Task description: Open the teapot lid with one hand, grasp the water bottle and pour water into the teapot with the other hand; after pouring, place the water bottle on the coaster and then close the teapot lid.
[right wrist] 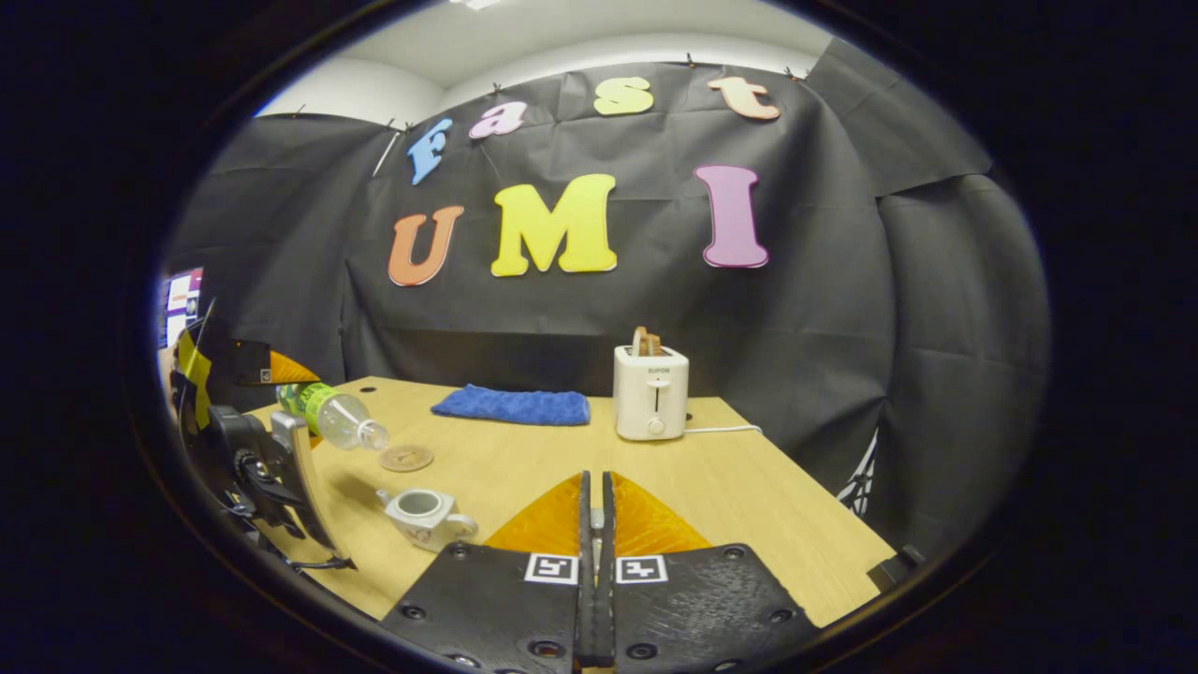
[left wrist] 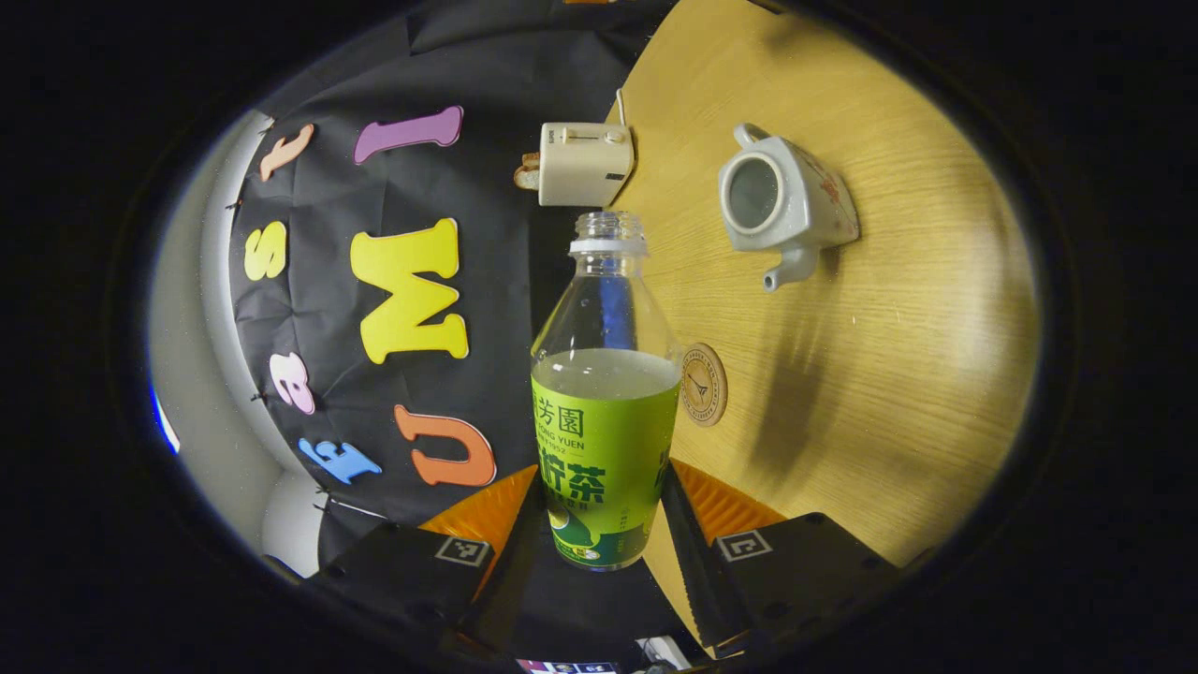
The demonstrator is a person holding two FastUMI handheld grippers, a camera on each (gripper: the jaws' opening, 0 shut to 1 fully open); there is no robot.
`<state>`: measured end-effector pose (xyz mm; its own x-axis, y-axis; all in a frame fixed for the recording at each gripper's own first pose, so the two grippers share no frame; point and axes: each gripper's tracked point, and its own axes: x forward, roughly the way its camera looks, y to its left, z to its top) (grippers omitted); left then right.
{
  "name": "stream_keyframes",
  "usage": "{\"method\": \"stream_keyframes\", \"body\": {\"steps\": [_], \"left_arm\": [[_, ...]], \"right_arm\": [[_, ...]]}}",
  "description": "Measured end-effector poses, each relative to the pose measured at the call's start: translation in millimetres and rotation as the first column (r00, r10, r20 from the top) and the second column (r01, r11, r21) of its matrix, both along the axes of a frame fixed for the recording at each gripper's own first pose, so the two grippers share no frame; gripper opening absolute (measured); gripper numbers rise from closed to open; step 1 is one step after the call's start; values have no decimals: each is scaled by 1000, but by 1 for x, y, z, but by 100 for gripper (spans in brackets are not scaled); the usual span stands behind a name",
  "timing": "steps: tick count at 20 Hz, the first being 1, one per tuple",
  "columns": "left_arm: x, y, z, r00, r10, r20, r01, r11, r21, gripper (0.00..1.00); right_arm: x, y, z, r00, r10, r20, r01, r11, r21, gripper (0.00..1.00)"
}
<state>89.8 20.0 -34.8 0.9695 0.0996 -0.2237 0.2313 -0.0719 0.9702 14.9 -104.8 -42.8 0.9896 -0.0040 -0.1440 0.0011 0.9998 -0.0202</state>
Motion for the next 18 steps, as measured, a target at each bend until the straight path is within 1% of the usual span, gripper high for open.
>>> {"method": "stream_keyframes", "body": {"steps": [2,4,6,8,10,13,16,18], "left_arm": [[2,-3,0,1000,-8,0,8,1000,29,72],[7,-6,4,1000,-20,9,19,997,81,72],[9,-9,5,999,-38,7,37,990,138,73],[12,-13,3,999,-53,-4,53,983,176,72],[13,-16,7,998,-66,-3,65,973,219,72],[17,-19,18,995,-94,36,78,948,308,73],[21,-19,17,995,-93,29,79,940,332,73],[21,-25,18,993,-113,29,94,926,366,72]], "right_arm": [[0,-1,-2,1000,-2,-3,2,1000,6,0],[0,-4,-5,1000,-1,-7,1,1000,11,0],[0,-4,-4,1000,-2,-8,3,1000,6,0],[-1,-7,-5,1000,-5,-6,5,1000,6,0],[-1,-7,-7,1000,-5,-8,5,1000,12,0],[0,-7,-8,1000,-4,-11,4,1000,12,0],[0,-9,-7,1000,-6,-8,6,1000,16,0],[0,-10,-8,1000,-7,-10,7,1000,20,0]]}}
